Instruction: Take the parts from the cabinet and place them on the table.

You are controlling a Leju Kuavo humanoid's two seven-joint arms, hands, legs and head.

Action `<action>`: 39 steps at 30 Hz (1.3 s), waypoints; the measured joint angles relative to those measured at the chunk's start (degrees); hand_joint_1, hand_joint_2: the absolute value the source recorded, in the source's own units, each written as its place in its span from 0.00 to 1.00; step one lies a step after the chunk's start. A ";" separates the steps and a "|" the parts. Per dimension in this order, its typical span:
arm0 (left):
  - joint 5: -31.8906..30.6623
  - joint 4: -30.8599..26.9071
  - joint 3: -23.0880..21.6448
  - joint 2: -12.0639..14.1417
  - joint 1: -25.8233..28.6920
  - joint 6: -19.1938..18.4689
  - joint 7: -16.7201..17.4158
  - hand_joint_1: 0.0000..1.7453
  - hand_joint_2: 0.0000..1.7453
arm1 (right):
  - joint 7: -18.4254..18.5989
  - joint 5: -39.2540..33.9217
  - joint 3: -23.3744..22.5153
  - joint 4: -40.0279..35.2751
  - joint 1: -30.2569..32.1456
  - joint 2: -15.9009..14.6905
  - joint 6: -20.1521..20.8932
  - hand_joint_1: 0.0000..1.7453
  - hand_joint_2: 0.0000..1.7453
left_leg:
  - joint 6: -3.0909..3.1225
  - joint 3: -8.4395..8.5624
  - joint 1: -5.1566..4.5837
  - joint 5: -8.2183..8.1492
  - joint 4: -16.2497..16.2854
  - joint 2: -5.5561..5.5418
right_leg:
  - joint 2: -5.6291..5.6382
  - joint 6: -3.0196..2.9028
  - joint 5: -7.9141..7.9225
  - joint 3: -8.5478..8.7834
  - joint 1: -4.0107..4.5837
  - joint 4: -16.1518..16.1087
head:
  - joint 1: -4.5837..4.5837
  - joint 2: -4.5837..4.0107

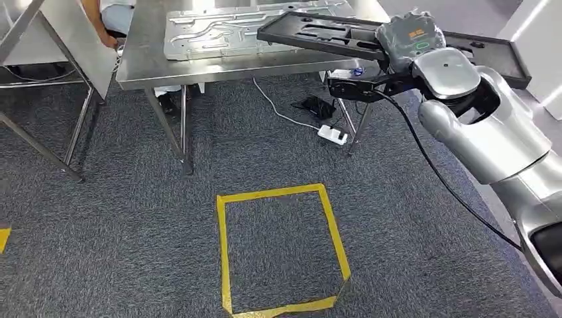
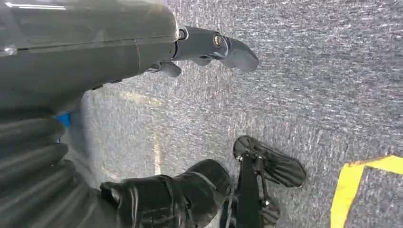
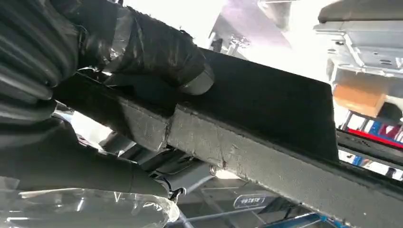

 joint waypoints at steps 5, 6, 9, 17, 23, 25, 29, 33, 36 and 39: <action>-0.13 0.00 0.00 -0.04 0.13 0.96 0.37 0.00 1.00 | -0.11 0.70 0.02 0.52 0.05 1.25 -1.12 1.00 1.00 | -1.29 -0.45 -0.06 0.26 -0.05 -0.08 | -0.01 -0.92 1.10 2.74 0.64 -5.96 | 0.00 0.00; -0.15 0.02 0.00 0.33 0.15 1.14 0.50 0.00 1.00 | -0.11 0.76 0.00 0.59 0.07 1.27 -1.12 1.00 1.00 | -1.68 -0.42 -0.47 0.10 -0.03 -0.14 | -0.15 -1.32 1.49 3.07 0.07 -6.61 | -0.04 0.00; -0.15 0.00 -0.02 0.33 -0.01 1.55 0.66 0.00 1.00 | -0.13 0.94 0.00 0.68 0.05 1.77 -1.14 1.00 1.00 | -3.04 -3.33 0.23 -4.29 6.72 0.47 | -0.55 -1.76 1.77 3.60 -0.23 -7.21 | -0.50 0.00; -0.17 0.00 -0.02 0.57 0.09 1.99 0.68 0.00 1.00 | -0.17 1.05 -0.02 1.14 0.47 2.25 -1.05 1.00 1.00 | -4.19 0.83 1.08 -0.78 -0.02 1.22 | -0.46 -0.56 0.95 3.45 -0.41 -6.23 | -0.59 0.00; -0.24 0.00 -0.02 0.72 -0.03 2.06 0.68 0.00 1.00 | -0.39 1.11 -0.04 1.25 0.38 2.30 -1.05 1.00 1.00 | -1.30 1.08 1.22 0.04 -1.09 1.09 | -0.30 1.04 -1.27 2.28 -0.65 -3.65 | -0.02 0.00; -0.24 0.00 -0.02 0.74 -0.03 2.08 0.68 0.00 1.00 | -0.48 1.18 -0.04 1.31 0.40 2.30 -1.07 1.00 1.00 | -0.86 1.06 1.09 -0.02 -1.06 1.04 | -0.05 1.20 -5.59 -1.86 -0.54 5.44 | 0.00 0.00; -0.52 0.00 -0.02 0.74 0.03 2.06 0.66 0.00 1.00 | -0.74 1.53 -0.02 1.70 0.89 2.38 -1.16 1.00 1.00 | -0.82 1.06 1.01 -0.27 -0.71 0.77 | -0.06 1.15 -3.30 -3.07 -0.58 6.75 | 0.00 0.00; -0.79 0.00 -0.02 0.76 -0.01 2.06 0.66 0.00 1.00 | -1.29 2.05 -0.02 1.95 0.53 3.17 -1.75 1.00 1.00 | -1.94 0.47 0.67 -0.90 0.46 0.56 | 0.08 0.34 0.70 2.87 -0.20 -5.43 | -0.18 0.02; -1.11 0.00 -0.02 0.87 0.00 1.99 0.66 0.00 1.00 | -1.81 2.56 0.04 2.54 0.61 3.87 -2.17 1.00 1.00 | -2.78 0.46 0.84 -0.62 0.07 0.47 | 0.08 -0.38 0.93 2.71 -0.10 -5.63 | -0.09 0.00; -1.27 0.00 -0.02 0.92 0.00 1.81 0.66 0.00 1.00 | -2.10 3.08 0.04 3.17 0.41 5.21 -2.93 1.00 1.00 | -3.72 -2.21 1.04 -4.65 6.04 0.91 | -0.06 -1.38 1.21 3.10 -0.54 -6.16 | -0.35 0.00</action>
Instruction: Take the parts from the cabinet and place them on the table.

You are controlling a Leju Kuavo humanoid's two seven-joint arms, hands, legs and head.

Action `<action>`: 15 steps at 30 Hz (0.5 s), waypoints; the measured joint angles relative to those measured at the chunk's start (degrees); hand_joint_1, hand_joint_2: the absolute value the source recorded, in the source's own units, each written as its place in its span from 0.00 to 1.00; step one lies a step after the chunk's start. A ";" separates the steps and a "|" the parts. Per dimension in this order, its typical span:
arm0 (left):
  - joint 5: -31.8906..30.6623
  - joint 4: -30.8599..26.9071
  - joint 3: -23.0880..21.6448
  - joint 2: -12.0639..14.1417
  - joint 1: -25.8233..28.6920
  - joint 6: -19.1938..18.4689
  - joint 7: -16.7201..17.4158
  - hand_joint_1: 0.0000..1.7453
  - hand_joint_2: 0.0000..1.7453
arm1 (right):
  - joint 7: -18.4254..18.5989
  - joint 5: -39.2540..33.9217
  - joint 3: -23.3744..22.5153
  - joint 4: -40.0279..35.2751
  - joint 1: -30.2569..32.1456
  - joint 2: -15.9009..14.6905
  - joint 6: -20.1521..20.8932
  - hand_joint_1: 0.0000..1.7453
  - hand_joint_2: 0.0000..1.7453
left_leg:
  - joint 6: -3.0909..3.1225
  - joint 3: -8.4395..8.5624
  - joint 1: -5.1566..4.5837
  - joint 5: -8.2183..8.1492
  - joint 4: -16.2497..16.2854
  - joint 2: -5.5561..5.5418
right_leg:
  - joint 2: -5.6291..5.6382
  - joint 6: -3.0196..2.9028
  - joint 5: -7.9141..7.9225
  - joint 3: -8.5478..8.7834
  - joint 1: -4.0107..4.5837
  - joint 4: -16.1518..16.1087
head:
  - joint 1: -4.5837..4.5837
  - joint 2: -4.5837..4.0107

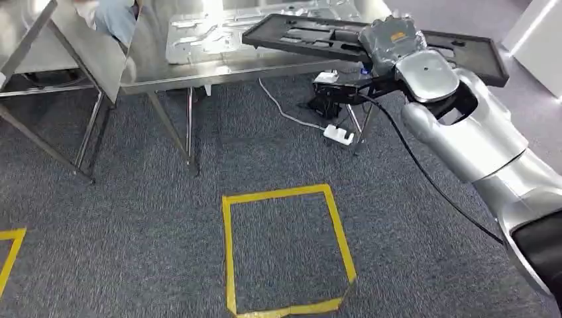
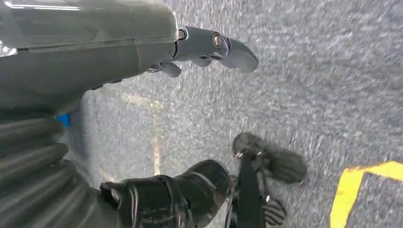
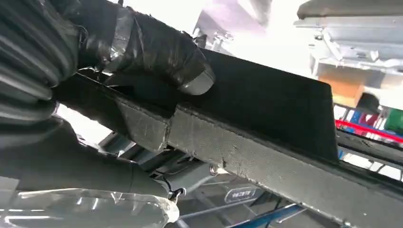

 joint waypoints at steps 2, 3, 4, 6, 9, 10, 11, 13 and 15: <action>0.00 0.00 -0.02 0.04 0.03 -0.15 0.00 0.00 1.00 | -0.26 0.15 0.02 0.68 -0.01 1.03 -0.74 1.00 1.00 | -0.39 -4.09 0.04 -3.48 8.72 0.06 | 0.04 -0.16 -0.10 0.02 0.09 0.05 | 0.00 0.00; 0.00 0.00 -0.02 0.02 0.03 -0.24 0.02 0.00 1.00 | -0.46 0.22 0.13 1.05 0.00 1.53 -0.83 1.00 1.00 | -0.41 -5.45 0.04 -3.79 11.16 0.06 | 0.07 -0.21 -0.14 0.03 0.14 0.11 | -0.02 0.00; 0.00 0.00 -0.02 0.00 0.02 -0.33 0.02 0.00 1.00 | -0.57 0.24 0.22 1.36 0.00 1.88 -0.85 1.00 1.00 | -0.35 -5.40 0.05 -2.70 10.63 0.06 | 0.07 -0.26 -0.20 0.05 0.14 0.18 | 0.00 0.00; 0.00 0.00 -0.02 0.02 0.01 -0.31 0.04 0.00 1.00 | -0.98 0.46 0.22 1.81 -0.10 2.49 -0.92 1.00 1.00 | 0.04 -1.79 0.02 1.93 2.85 0.07 | 0.06 -0.20 -0.36 0.19 0.21 0.28 | -0.02 0.00; 0.00 0.00 -0.02 0.28 0.01 0.04 0.44 0.00 1.00 | -1.53 0.85 0.22 2.65 -0.82 3.21 -1.55 1.00 1.00 | 0.99 2.86 -0.61 3.95 -6.29 0.07 | 0.07 0.37 -0.59 0.10 0.58 0.42 | 0.07 0.02; 0.02 0.00 -0.02 0.28 -0.07 0.24 0.72 0.00 1.00 | -1.68 0.85 0.26 2.97 -1.03 3.61 -1.57 1.00 1.00 | 1.15 2.74 -0.67 3.94 -6.08 0.05 | 0.06 0.68 -0.48 0.07 0.51 0.16 | -0.02 0.00; 0.02 0.00 -0.02 0.33 -0.05 0.33 0.96 0.00 1.00 | -1.84 0.85 0.33 3.34 -1.05 3.89 -1.57 1.00 1.00 | 1.37 2.70 -0.75 3.97 -6.10 0.01 | 0.02 0.89 -0.43 0.17 0.49 0.02 | 0.00 0.00; 0.04 0.00 -0.02 0.39 -0.02 0.50 1.25 0.00 1.00 | -2.23 0.85 0.33 3.80 -1.15 4.24 -1.55 1.00 1.00 | 2.23 3.37 0.01 4.48 -7.14 0.16 | 0.06 1.57 -0.67 0.26 0.72 -0.29 | -0.02 0.02; 0.11 0.00 -0.02 0.39 -0.05 0.61 1.33 0.00 1.00 | -2.29 0.85 0.35 4.28 -1.61 4.39 -1.59 1.00 1.00 | 2.63 3.68 -0.06 4.55 -7.53 0.16 | 0.06 1.79 -3.50 -1.52 0.57 4.18 | 0.39 0.00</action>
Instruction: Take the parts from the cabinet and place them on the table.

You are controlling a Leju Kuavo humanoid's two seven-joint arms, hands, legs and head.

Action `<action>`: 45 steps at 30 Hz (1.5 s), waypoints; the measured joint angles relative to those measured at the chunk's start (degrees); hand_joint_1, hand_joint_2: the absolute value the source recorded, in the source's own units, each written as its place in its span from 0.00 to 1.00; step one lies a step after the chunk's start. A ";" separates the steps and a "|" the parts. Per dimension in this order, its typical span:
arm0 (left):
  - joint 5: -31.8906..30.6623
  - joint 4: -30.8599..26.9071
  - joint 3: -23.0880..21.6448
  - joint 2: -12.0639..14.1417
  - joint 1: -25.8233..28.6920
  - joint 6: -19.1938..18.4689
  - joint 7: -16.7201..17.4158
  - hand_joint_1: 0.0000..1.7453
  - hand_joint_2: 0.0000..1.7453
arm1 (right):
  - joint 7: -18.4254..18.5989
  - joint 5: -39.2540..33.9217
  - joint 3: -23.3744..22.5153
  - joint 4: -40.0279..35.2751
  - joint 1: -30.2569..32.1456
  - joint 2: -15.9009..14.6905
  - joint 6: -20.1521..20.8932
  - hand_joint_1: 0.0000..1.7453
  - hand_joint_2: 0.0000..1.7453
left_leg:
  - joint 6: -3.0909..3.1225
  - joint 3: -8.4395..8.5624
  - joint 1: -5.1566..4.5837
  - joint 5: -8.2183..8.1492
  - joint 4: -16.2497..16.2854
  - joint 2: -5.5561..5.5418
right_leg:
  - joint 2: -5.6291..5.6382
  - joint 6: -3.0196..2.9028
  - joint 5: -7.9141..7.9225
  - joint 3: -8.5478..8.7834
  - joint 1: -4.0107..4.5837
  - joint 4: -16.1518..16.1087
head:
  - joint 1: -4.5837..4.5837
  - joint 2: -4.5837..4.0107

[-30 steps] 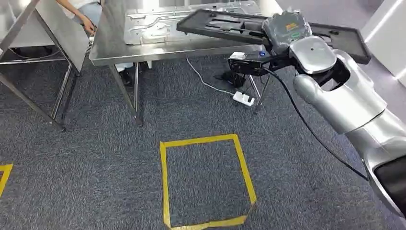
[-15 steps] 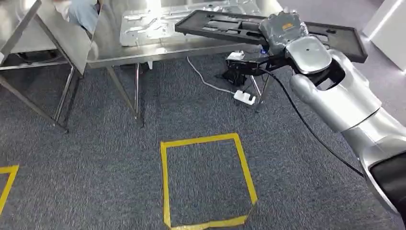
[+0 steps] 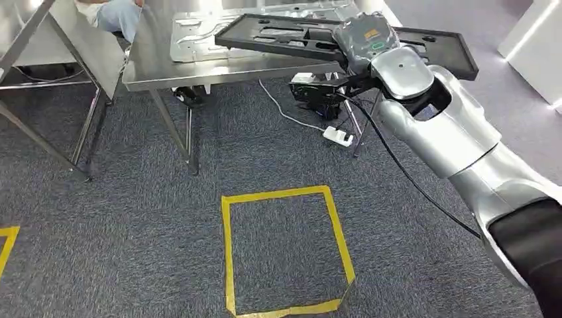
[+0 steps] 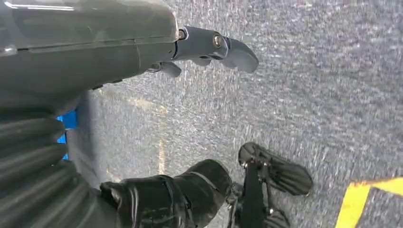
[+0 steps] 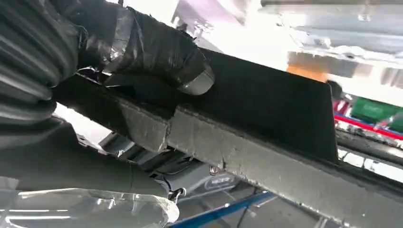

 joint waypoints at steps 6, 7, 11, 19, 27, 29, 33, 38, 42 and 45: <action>-0.02 0.00 0.00 -0.02 0.09 0.33 0.33 0.00 1.00 | -0.33 0.00 0.20 1.60 0.78 0.20 -0.15 1.00 1.00 | 0.19 0.08 0.02 -0.47 0.55 -0.38 | -0.02 0.21 0.72 -4.21 -0.19 6.52 | 0.00 0.00; -0.02 0.00 0.00 -0.02 0.08 0.35 0.35 0.00 1.00 | -0.33 0.00 0.20 1.73 0.66 0.20 -0.20 1.00 1.00 | -0.06 0.13 0.04 -0.76 0.92 -0.45 | -0.03 0.02 3.45 -1.63 -0.19 0.95 | 0.02 0.00; -0.20 0.00 -0.02 0.07 0.07 0.98 0.77 0.00 1.00 | -0.39 0.00 0.20 2.19 0.55 0.50 -0.42 1.00 1.00 | -1.14 -0.39 -0.31 -1.09 1.40 -0.52 | 0.16 -0.74 3.59 0.54 0.23 -3.57 | -0.11 0.02; -0.37 0.00 -0.04 0.37 0.13 1.68 1.05 0.00 1.00 | -0.33 0.07 0.24 3.02 1.26 0.61 -0.44 1.00 1.00 | -2.98 -8.79 0.02 -7.67 17.90 -0.08 | 0.18 -2.38 3.74 1.34 -0.19 -4.34 | -0.46 0.00; -0.90 0.00 -0.04 0.70 0.05 2.21 0.55 0.00 1.00 | -0.07 0.20 0.22 3.21 1.50 0.57 -0.42 1.00 1.00 | -1.10 -1.14 -0.76 -0.53 1.37 -0.11 | 0.39 -0.86 3.15 1.61 -0.02 -4.36 | -0.39 0.00; -0.92 0.00 -0.07 0.70 0.09 2.21 0.48 0.00 1.00 | -0.04 0.20 0.22 3.23 1.49 0.46 -0.44 1.00 1.00 | -0.37 -0.26 -0.16 -0.08 0.23 0.06 | 0.31 -0.28 2.52 1.52 -0.06 -3.82 | -0.31 0.00; -0.94 0.00 -0.07 0.70 -0.05 2.19 0.44 0.00 1.00 | -0.07 0.28 0.22 3.32 1.85 0.33 -0.50 1.00 1.00 | 0.55 0.21 -0.17 -0.49 0.16 0.08 | 0.27 0.20 -4.15 -6.12 -0.05 11.48 | -0.20 0.00; -0.94 0.00 -0.07 0.57 0.06 2.19 0.44 0.00 1.00 | -0.04 0.37 0.20 3.45 2.17 0.20 -0.50 1.00 1.00 | -0.05 0.96 -0.04 -1.94 1.27 -0.20 | 0.17 -0.09 5.33 -1.59 -0.22 -1.30 | -0.15 0.00; -0.94 0.00 -0.07 0.59 0.05 1.99 0.48 0.00 1.00 | -0.13 0.55 0.22 3.45 2.25 0.22 -0.61 1.00 1.00 | -1.11 0.73 -0.41 -2.34 1.36 -0.24 | 0.33 -0.77 4.14 -0.43 0.20 -3.23 | -0.35 0.00; -0.90 0.00 -0.09 0.59 0.00 1.64 0.48 0.00 1.00 | -0.37 0.87 0.22 3.45 2.10 0.37 -0.81 1.00 1.00 | -2.21 0.15 -0.22 -4.01 3.48 0.00 | 0.24 -1.92 4.08 0.57 -0.26 -4.08 | -0.57 0.00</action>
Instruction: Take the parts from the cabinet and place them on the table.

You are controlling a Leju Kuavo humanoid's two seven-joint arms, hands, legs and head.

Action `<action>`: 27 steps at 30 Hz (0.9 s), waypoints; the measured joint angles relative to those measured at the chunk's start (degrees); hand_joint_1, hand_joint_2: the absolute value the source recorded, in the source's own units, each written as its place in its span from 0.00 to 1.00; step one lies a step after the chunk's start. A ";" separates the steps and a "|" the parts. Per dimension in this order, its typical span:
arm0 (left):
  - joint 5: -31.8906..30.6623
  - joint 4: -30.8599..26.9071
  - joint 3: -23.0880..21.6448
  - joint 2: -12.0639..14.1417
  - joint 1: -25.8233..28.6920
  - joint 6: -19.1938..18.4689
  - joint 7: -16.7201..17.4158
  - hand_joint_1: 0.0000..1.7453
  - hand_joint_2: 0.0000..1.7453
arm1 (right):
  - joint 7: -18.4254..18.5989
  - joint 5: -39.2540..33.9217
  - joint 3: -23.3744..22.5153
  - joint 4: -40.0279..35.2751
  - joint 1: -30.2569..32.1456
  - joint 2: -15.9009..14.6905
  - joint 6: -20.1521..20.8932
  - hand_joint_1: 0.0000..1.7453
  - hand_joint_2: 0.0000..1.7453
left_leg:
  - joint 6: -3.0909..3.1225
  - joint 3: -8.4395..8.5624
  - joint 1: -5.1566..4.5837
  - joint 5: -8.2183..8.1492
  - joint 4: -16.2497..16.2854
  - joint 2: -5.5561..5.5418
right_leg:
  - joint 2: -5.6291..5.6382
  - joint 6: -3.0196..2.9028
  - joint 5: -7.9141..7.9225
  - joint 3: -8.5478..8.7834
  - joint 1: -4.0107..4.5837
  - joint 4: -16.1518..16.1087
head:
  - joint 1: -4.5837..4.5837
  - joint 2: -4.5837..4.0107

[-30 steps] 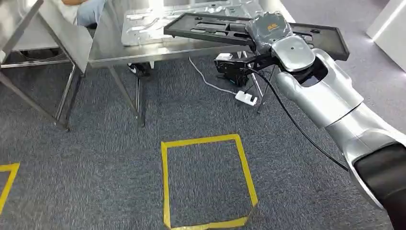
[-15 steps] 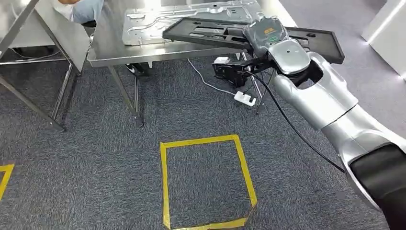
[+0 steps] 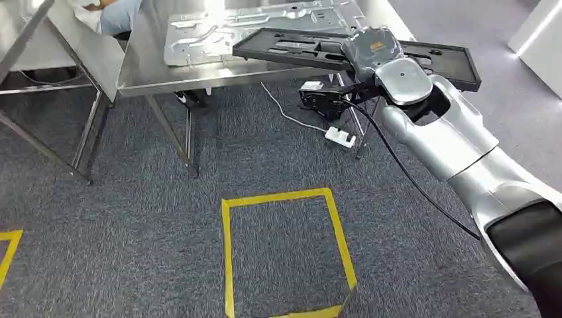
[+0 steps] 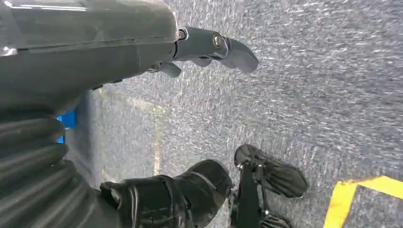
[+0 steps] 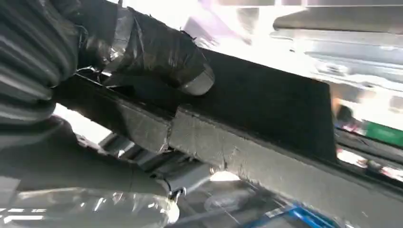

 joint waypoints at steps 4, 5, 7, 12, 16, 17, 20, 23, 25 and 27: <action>0.00 0.00 0.00 -0.02 0.02 -0.20 0.00 0.00 1.00 | -0.24 0.13 0.00 0.22 0.14 0.77 -0.17 1.00 1.00 | -0.60 -8.46 0.08 -5.12 15.27 0.03 | 0.13 -0.65 -0.59 0.77 0.16 -0.02 | -0.02 0.00; 0.00 0.00 0.00 -0.04 0.03 -0.20 0.00 0.00 1.00 | -0.37 0.13 0.00 0.26 0.22 0.88 -0.17 1.00 1.00 | -0.51 -8.95 0.08 -3.88 14.99 0.03 | 0.17 -0.67 -0.80 1.00 0.22 0.01 | 0.00 0.00; 0.00 0.00 0.00 -0.04 0.04 -0.20 0.00 0.00 1.00 | -0.39 0.13 0.00 0.26 0.18 1.03 -0.19 1.00 1.00 | 0.05 -6.03 0.03 1.71 7.19 0.03 | 0.18 -0.57 -1.33 1.70 0.39 0.10 | 0.02 0.00; 0.00 0.00 0.00 0.15 -0.08 -0.20 0.00 0.00 1.00 | -0.66 0.15 0.00 0.48 -0.11 1.36 -0.57 1.00 1.00 | 1.36 -1.50 -0.87 4.20 -2.43 -0.08 | 0.24 0.44 -1.91 2.28 0.58 -0.26 | 0.07 0.00; 0.00 0.00 -0.02 0.11 0.01 -0.74 0.00 0.00 1.00 | -1.60 0.70 0.02 1.31 -0.75 2.45 -1.55 1.00 1.00 | 2.57 0.05 -0.10 4.31 -3.94 0.14 | 0.06 1.36 -4.62 0.72 0.66 3.57 | 0.33 0.00; 0.00 0.00 -0.02 0.09 -0.09 -0.83 0.00 0.00 1.00 | -1.84 0.81 0.02 1.55 -0.96 2.87 -2.06 1.00 1.00 | 2.75 0.12 -0.10 4.17 -3.88 0.16 | 0.06 1.56 -6.67 -1.94 0.58 8.65 | 0.35 0.02; 0.02 0.00 -0.02 0.09 -0.15 -0.90 0.00 0.00 1.00 | -2.08 0.87 0.02 1.86 -0.97 3.28 -2.58 1.00 1.00 | 2.93 0.23 -0.10 4.01 -3.83 0.17 | 0.07 1.69 -7.98 -4.16 0.48 12.60 | 0.35 0.00; 0.11 0.00 -0.02 0.07 -0.17 -1.01 0.00 0.00 1.00 | -2.84 0.96 0.31 2.69 -0.96 4.18 -3.04 1.00 1.00 | 2.87 0.48 -0.06 3.65 -3.71 0.13 | 0.04 1.97 -8.47 -7.43 0.23 17.41 | 0.35 0.00; 0.37 0.00 -0.02 -0.09 -0.12 -0.98 0.31 0.00 1.00 | -3.96 1.16 0.94 4.35 -1.81 6.32 -3.26 1.00 1.00 | 1.77 1.18 0.36 1.66 -2.19 -0.36 | -0.08 2.06 1.30 -2.11 -0.35 1.85 | 0.40 0.00; 0.59 0.00 -0.02 -0.04 -0.14 -0.81 0.50 0.00 1.00 | -4.17 1.25 1.20 5.09 -2.49 7.35 -3.52 1.00 1.00 | 0.98 0.71 0.00 1.43 -1.85 -0.60 | 0.13 1.45 0.27 -1.13 0.05 1.25 | 0.22 0.02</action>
